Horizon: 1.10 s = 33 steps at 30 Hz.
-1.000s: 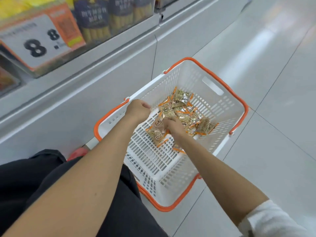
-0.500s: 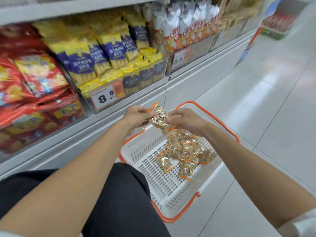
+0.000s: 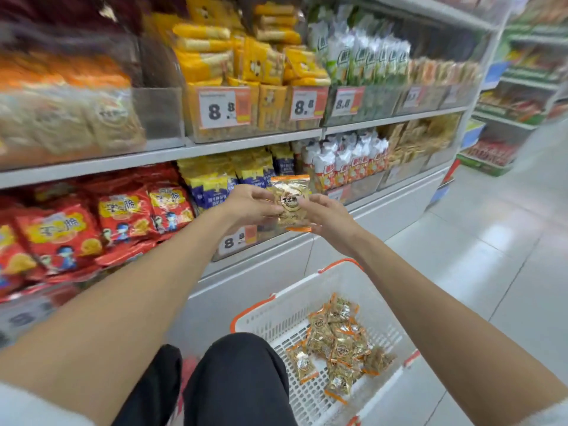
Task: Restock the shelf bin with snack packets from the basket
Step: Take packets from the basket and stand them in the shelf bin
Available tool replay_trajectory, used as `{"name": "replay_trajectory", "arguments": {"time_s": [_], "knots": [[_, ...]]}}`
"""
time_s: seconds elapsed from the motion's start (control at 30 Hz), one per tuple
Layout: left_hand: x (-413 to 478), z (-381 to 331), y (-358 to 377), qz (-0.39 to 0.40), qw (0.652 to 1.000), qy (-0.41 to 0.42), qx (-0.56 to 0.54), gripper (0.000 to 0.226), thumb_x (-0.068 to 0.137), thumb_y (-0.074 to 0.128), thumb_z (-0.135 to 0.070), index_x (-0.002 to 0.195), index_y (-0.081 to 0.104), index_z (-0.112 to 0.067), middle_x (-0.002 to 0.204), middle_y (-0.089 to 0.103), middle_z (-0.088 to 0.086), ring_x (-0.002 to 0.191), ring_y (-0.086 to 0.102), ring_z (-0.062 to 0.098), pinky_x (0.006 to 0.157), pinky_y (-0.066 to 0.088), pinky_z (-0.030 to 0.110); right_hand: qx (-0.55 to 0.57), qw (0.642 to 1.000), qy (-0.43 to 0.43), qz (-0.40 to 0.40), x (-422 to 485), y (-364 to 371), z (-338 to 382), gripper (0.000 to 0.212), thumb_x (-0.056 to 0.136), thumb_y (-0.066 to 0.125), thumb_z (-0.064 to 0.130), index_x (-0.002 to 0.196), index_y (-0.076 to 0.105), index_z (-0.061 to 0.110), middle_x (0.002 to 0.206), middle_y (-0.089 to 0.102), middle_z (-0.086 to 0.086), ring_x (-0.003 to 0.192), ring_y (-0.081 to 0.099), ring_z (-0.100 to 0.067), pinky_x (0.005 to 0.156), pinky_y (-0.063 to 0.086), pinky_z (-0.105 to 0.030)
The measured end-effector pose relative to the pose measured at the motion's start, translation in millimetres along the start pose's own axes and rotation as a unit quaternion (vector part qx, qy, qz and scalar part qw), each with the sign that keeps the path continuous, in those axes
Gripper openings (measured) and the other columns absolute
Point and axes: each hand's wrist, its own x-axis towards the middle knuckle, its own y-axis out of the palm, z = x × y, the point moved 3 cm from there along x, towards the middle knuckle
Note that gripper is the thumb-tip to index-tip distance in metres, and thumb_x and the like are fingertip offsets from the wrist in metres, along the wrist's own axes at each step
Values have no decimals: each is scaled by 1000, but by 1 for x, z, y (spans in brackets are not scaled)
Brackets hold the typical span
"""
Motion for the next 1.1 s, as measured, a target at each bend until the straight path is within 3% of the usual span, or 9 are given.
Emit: {"name": "replay_trajectory", "arguments": {"time_s": [0.17, 0.27, 0.33, 0.43, 0.57, 0.73, 0.9, 1.03, 1.1], "knots": [[-12, -37, -15, -19, 997, 63, 27, 40, 77, 77, -2, 114, 63, 0, 93, 67, 8, 85, 67, 17, 77, 59, 27, -44, 997, -60, -12, -1, 10, 46, 20, 98, 58, 22, 101, 70, 7, 100, 71, -14, 91, 70, -26, 70, 59, -30], [-20, -56, -18, 0, 997, 71, 25, 31, 75, 82, -12, 101, 64, -15, 100, 67, 4, 92, 67, 15, 78, 58, 26, -36, 997, -71, -20, 1, 14, 67, 27, 94, 63, 25, 103, 72, 1, 106, 70, -21, 107, 65, -40, 88, 57, -47], [-27, -69, -21, 2, 994, 93, 52, 26, 75, 82, -13, 87, 62, -23, 92, 68, -1, 86, 67, 12, 78, 57, 26, -28, 997, -70, -21, 1, 19, 82, 29, 94, 63, 24, 106, 71, -1, 110, 69, -24, 108, 64, -39, 92, 54, -49], [-28, -86, -35, -18, 992, 116, 52, 24, 72, 84, -11, 88, 67, -15, 83, 71, -2, 75, 70, 8, 71, 58, 23, -3, 998, -70, -2, 1, 26, 102, 30, 95, 62, 21, 110, 67, -5, 111, 69, -23, 108, 65, -36, 97, 52, -49], [-30, -100, -60, -48, 988, 121, 78, 47, 66, 88, -17, 107, 66, -9, 94, 71, 3, 84, 70, 11, 68, 56, 19, -10, 997, -66, 36, 6, 40, 123, 31, 97, 58, 24, 111, 68, -1, 111, 70, -19, 108, 66, -34, 96, 52, -48], [-37, -124, -93, -63, 983, 136, 108, 37, 71, 83, -8, 105, 69, -4, 80, 70, 0, 58, 66, 0, 51, 48, 10, -73, 992, -101, 35, 16, 67, 161, 42, 94, 63, 24, 132, 52, 11, 122, 65, -12, 105, 67, -26, 95, 54, -44], [-36, -161, -144, -87, 964, 167, 187, 33, 72, 84, -14, 101, 72, -9, 83, 71, -2, 64, 64, -1, 53, 48, 9, -186, 965, -180, 32, 29, 115, 215, 60, 86, 73, 16, 139, 46, 7, 103, 62, -4, 87, 68, -14, 79, 60, -31], [-34, -186, -199, -81, 965, 183, 168, 28, 79, 79, -22, 105, 71, -15, 95, 74, 1, 86, 69, 10, 77, 58, 24, -236, 939, -248, 29, 50, 159, 248, 28, 86, 74, 16, 110, 65, 5, 89, 69, -5, 75, 70, -12, 74, 60, -31], [-31, -196, -225, -94, 963, 197, 160, 22, 85, 73, -19, 106, 70, -14, 97, 73, 5, 84, 69, 12, 73, 58, 22, -247, 930, -270, 21, 66, 182, 261, 20, 87, 72, 11, 102, 65, -1, 79, 65, -5, 62, 65, -3, 57, 55, -19]]}}
